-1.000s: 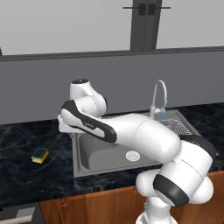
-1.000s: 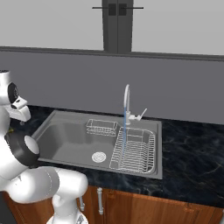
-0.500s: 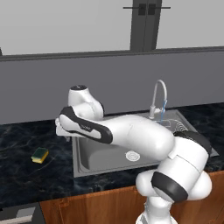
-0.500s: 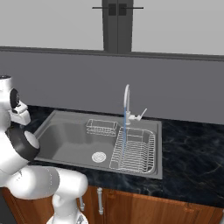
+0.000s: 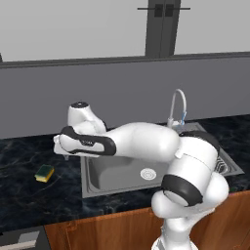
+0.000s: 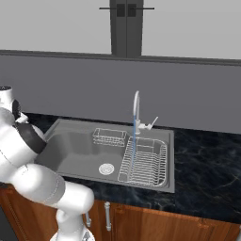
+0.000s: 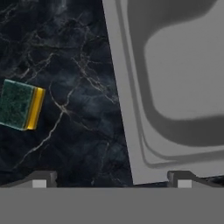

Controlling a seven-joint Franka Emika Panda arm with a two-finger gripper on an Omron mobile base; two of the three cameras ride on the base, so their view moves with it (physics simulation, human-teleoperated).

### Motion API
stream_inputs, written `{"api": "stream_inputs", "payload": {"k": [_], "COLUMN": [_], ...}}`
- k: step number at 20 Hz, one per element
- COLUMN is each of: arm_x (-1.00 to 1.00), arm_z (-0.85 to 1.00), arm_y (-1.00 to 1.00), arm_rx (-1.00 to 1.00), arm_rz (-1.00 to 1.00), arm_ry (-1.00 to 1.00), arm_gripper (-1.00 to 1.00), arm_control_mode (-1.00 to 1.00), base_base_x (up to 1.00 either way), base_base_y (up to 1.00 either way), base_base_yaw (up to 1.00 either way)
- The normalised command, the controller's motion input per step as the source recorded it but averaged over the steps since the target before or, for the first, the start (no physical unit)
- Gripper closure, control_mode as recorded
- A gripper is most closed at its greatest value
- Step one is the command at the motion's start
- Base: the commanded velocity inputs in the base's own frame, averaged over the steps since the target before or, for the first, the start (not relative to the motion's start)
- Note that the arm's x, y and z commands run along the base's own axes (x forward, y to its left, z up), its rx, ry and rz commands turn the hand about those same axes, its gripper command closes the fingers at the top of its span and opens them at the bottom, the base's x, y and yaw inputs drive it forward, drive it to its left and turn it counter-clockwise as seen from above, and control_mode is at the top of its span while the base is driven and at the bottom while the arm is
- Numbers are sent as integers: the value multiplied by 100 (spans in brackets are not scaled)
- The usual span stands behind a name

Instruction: Soak the sponge with water for a few seconds and then drop it inside the sink.

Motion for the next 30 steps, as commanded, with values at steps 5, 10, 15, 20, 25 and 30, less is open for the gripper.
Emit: {"api": "stream_inputs", "payload": {"k": [5,10,15,20,25,30], "arm_x": [24,20,11,1,0,1], "arm_z": [0,-1,-10,0,0,0], "arm_y": [51,49,36,30,22,7], "arm_rx": [0,-1,-9,-15,-7,-1], "arm_rz": [0,0,0,0,0,0], "arm_ry": [9,8,1,0,0,0], "arm_gripper": [-100,-100,-100,-100,-100,-100], "arm_control_mode": [-100,-100,-100,-100,-100,-100], "base_base_x": [0,0,0,0,0,0], "base_base_y": [0,0,0,0,0,0], "base_base_yaw": [0,0,0,0,0,0]}}
